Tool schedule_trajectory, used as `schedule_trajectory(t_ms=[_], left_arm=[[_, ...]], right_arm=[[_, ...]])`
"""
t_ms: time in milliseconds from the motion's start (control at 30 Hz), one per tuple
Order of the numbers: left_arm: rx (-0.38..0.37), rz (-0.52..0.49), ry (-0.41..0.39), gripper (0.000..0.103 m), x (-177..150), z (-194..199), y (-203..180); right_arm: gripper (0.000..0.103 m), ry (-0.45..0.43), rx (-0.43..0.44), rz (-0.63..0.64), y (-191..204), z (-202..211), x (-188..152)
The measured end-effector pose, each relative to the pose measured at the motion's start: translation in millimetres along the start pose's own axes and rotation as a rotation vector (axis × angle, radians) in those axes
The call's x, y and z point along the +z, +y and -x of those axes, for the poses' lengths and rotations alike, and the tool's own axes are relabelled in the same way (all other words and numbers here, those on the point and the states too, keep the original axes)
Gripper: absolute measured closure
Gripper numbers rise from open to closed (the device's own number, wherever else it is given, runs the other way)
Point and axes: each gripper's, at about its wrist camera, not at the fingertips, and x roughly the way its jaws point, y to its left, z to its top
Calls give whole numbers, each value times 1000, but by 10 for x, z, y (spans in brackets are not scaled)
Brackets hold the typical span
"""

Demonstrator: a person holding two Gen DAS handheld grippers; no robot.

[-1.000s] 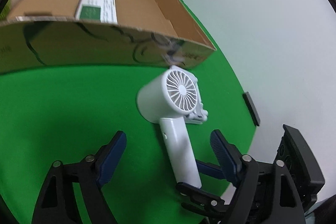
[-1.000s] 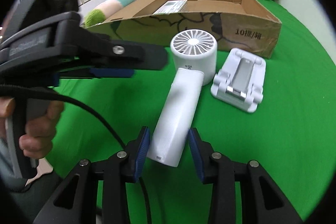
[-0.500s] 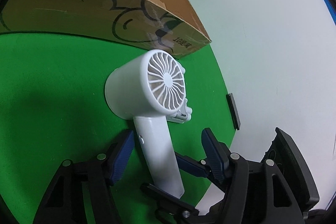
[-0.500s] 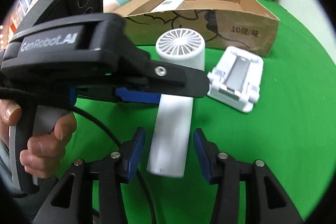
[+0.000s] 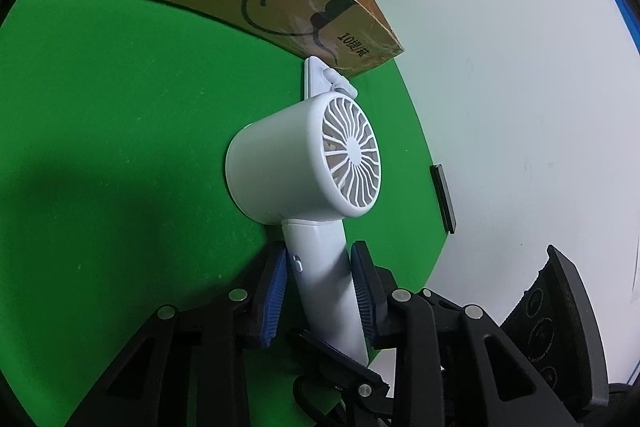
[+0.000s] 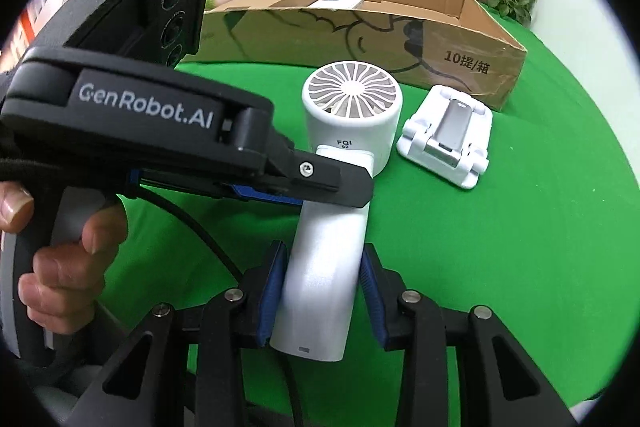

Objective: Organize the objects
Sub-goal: 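Close the right gripper on the fan handle, then lift the fan with the right gripper and carry it over the box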

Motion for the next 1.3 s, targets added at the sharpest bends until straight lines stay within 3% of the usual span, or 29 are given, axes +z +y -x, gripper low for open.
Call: schedule_trajectory(t_ms=[200,400,533,967,1100,1300], left_arm=[[113,-22,-24,75,111,156,-116],[294,-13,-33,76,194,368,-305],[386,-31,-69,77,402,514,-483],[460,-162,-210,78,1127,1058,-1293],[486,-191,-201,78,1523,1036,-1444],[553,-161,-135,78,2225,722,-1397]], right_arm=[[68,-5,40,-17,7,-43,137],[68,-18,194,-111,1,-101,371],[68,-40,226,-128,47,-148,577],[69,-225,257,-119,-251,107,1456],[69,-256,270,-139,-461,70,1766],[69,-224,331,-201,-762,-223,2071]])
